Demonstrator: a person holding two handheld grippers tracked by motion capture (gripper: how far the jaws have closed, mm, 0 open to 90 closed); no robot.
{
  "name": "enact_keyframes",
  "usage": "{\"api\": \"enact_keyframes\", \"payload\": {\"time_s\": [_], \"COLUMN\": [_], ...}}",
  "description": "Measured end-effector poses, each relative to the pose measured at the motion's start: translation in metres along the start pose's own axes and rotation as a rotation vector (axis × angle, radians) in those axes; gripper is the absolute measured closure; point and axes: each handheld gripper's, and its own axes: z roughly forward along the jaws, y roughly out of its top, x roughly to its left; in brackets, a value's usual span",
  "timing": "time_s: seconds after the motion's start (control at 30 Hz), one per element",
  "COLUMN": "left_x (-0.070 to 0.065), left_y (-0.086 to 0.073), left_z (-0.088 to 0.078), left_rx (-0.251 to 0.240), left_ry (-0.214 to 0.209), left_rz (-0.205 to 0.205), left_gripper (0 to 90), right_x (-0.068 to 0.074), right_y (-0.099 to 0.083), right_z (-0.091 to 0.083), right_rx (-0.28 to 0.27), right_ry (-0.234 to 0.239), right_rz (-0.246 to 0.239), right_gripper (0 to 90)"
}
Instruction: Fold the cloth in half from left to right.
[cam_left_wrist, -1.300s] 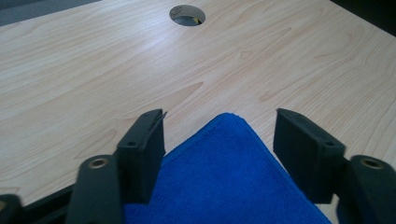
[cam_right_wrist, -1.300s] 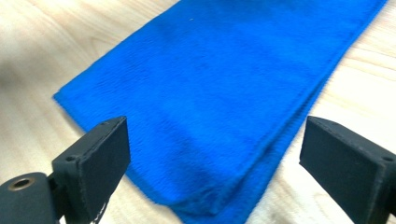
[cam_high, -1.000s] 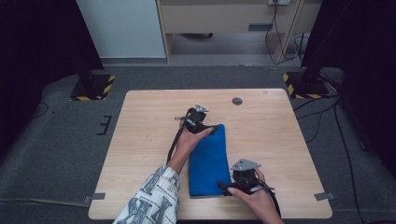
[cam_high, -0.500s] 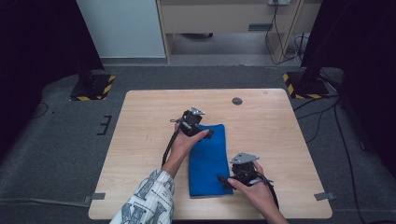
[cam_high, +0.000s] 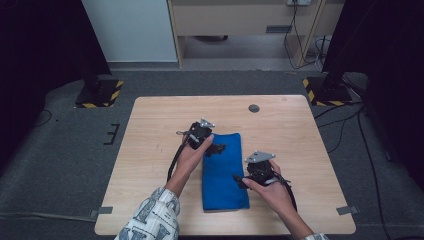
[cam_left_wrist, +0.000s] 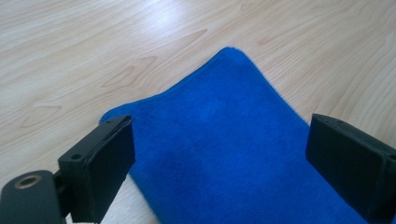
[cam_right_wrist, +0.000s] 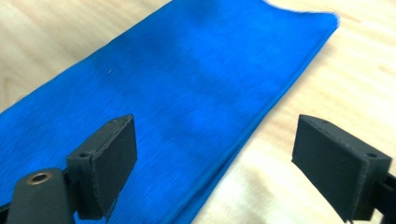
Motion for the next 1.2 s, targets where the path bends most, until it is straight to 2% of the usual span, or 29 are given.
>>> {"api": "enact_keyframes", "payload": {"time_s": [0.2,0.3,0.37,0.5,0.57,0.63,0.9,0.97,1.1,1.17,1.2], "left_x": [0.004,0.006,0.012,0.023,0.024,0.033,0.045,0.049,0.052,0.053,0.055], "left_y": [-0.006,-0.007,-0.008,-0.007,-0.006,-0.004,-0.003,-0.003,-0.004,-0.005,-0.006], "left_z": [-0.003,-0.004,-0.004,-0.007,-0.008,-0.011,-0.004,-0.002,0.000,-0.001,-0.001], "left_rx": [-0.009,-0.017,-0.028,-0.051,-0.055,-0.073,-0.049,-0.051,-0.043,-0.045,-0.040], "left_ry": [0.016,0.025,0.030,0.025,0.028,0.026,0.023,0.019,0.015,0.012,0.014], "left_rz": [-0.004,0.000,0.000,-0.036,-0.035,-0.054,-0.064,-0.076,-0.084,-0.088,-0.089], "left_gripper": [7.4,7.4,7.9,7.9,7.9,8.1,9.2,9.2,9.6,10.5,13.1], "right_x": [-0.013,-0.019,-0.028,-0.039,-0.042,-0.048,-0.063,-0.070,-0.074,-0.075,-0.076], "right_y": [0.015,0.020,0.029,0.040,0.044,0.052,0.066,0.073,0.081,0.082,0.084], "right_z": [0.003,0.004,0.006,0.011,0.013,0.019,0.037,0.047,0.053,0.053,0.054], "right_rx": [0.008,0.010,0.007,-0.011,-0.013,-0.010,-0.016,-0.009,-0.012,-0.013,-0.031], "right_ry": [0.011,0.027,0.026,0.036,0.032,0.026,0.021,0.007,0.006,0.011,0.031], "right_rz": [0.001,0.005,0.010,0.038,0.038,0.032,0.053,0.050,0.051,0.059,0.085], "right_gripper": [13.2,17.2,17.6,20.3,20.3,20.9,22.7,25.3,29.6,32.1,34.8]}}
